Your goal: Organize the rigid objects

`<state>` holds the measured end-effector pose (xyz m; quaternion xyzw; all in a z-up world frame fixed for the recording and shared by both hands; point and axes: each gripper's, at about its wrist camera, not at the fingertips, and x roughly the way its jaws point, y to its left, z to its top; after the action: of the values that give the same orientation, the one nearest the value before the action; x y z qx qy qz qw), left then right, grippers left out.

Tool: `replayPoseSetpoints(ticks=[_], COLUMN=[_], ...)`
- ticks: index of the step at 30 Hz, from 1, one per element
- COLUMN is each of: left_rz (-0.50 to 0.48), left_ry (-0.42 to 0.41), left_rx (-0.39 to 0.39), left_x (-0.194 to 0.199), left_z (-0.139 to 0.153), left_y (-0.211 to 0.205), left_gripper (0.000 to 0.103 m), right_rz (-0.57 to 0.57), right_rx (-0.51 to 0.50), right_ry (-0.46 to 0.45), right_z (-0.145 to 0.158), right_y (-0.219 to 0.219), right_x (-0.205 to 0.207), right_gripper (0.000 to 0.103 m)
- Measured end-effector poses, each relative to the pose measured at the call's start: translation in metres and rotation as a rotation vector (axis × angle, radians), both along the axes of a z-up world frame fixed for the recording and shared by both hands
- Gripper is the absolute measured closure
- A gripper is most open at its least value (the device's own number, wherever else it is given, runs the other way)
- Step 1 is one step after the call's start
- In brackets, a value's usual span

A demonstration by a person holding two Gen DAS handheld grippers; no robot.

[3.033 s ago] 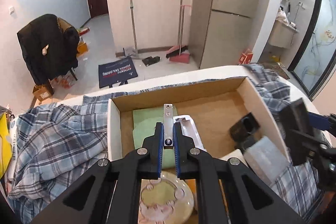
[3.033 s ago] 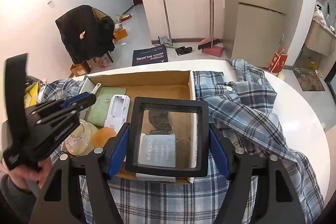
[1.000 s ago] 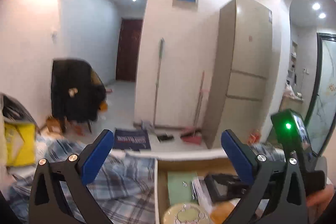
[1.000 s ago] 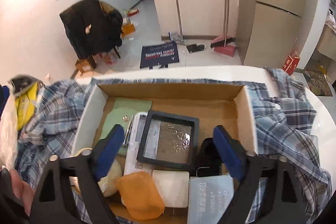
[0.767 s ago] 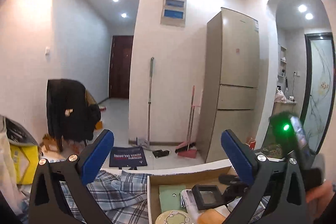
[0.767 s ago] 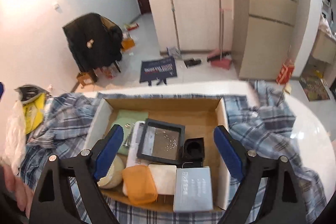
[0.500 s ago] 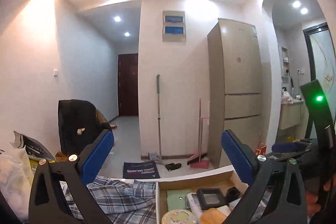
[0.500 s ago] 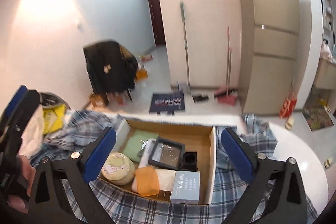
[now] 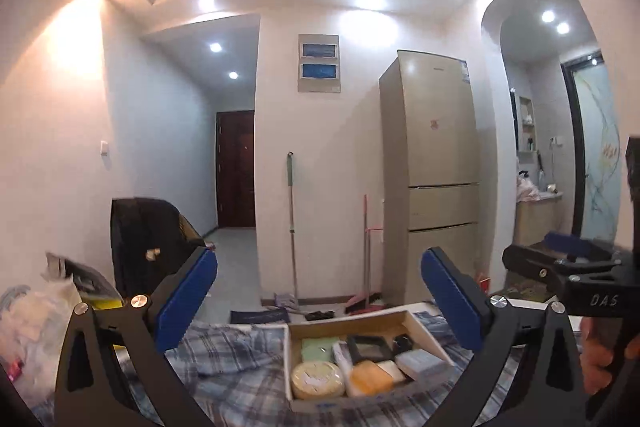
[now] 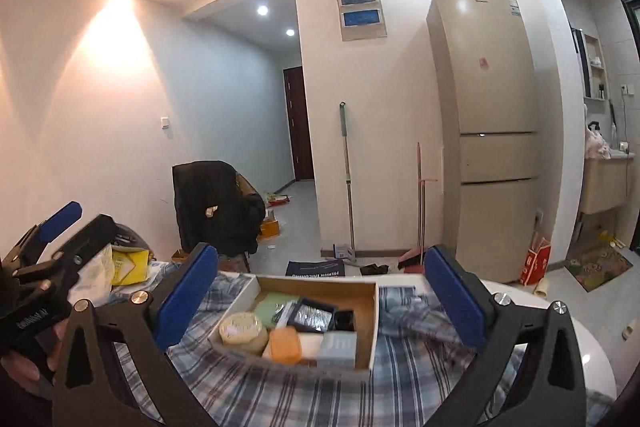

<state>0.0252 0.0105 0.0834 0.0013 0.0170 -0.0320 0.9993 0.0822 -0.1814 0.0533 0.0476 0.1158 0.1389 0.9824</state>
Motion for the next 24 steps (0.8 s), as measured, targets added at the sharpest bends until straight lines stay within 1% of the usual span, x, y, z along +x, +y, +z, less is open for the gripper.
replayPoseSetpoints(ticks=[3, 5, 7, 10, 12, 15, 18, 20, 24], left_rz=[0.021, 0.006, 0.011, -0.009, -0.018, -0.007, -0.004, -0.002, -0.004], left_ry=[0.019, 0.016, 0.014, 0.02, 0.025, 0.045, 0.034, 0.049, 0.054], left_rx=[0.007, 0.001, 0.005, -0.019, -0.03, -0.024, -0.024, -0.012, -0.018], left_x=[-0.013, -0.023, -0.029, -0.036, -0.038, -0.034, -0.035, -0.031, -0.029], left_z=[-0.009, -0.015, -0.022, -0.035, -0.045, -0.058, -0.073, -0.079, -0.084], left_y=[-0.003, -0.004, -0.005, -0.004, -0.005, -0.008, -0.008, -0.009, -0.008], left_gripper=[0.0, 0.0, 0.0, 0.0, 0.0, 0.0, 0.0, 0.0, 0.0], right_rz=[-0.011, -0.011, 0.011, 0.025, 0.013, -0.018, -0.067, -0.066, -0.052], right_rx=[-0.017, -0.005, 0.007, 0.018, 0.007, -0.026, -0.035, -0.044, -0.031], right_ry=[-0.009, -0.018, -0.023, -0.054, -0.092, -0.124, -0.162, -0.158, -0.131], right_z=[-0.011, -0.018, -0.025, -0.035, -0.044, -0.06, -0.077, -0.082, -0.087], right_y=[-0.005, -0.011, -0.017, -0.019, -0.016, -0.011, -0.009, -0.008, -0.011], right_x=[-0.01, -0.02, -0.029, -0.039, -0.047, -0.053, -0.064, -0.064, -0.059], right_gripper=[0.0, 0.0, 0.0, 0.0, 0.0, 0.0, 0.0, 0.0, 0.0])
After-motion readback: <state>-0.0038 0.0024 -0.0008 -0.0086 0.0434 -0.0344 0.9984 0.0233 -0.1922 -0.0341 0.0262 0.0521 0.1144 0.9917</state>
